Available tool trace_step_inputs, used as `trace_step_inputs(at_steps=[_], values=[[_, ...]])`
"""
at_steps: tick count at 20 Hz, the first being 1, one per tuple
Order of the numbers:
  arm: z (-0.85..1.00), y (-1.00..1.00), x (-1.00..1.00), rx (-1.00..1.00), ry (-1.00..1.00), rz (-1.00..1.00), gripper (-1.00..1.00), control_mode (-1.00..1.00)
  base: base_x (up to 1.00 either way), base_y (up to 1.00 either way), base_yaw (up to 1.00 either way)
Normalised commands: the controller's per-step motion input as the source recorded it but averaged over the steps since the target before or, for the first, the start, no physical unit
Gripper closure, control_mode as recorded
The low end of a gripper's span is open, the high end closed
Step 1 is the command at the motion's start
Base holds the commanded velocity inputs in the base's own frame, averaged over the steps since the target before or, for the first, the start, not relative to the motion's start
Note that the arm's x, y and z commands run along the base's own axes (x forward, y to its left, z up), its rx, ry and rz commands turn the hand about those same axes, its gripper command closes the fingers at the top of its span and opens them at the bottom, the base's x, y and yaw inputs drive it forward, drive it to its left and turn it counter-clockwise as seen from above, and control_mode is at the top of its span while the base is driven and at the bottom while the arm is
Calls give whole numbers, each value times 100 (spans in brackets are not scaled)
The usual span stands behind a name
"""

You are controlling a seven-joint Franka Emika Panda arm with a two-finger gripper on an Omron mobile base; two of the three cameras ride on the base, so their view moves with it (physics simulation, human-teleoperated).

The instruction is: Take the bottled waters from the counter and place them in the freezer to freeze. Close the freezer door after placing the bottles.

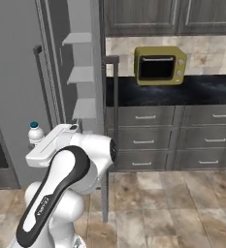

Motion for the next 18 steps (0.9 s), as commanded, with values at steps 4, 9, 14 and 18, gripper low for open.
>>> trace_step_inputs(at_steps=[4, 9, 14, 18], values=[[0, 0, 0, 0, 0, 0, 100, 100, 1, 100, -47], [0, 0, 0, 0, 0, 0, 100, 100, 16, 94, -45], [0, 0, 0, 0, 0, 0, 100, 100, 38, 72, -33], [0, 0, 0, 0, 0, 0, 100, 100, 56, 10, -22]])
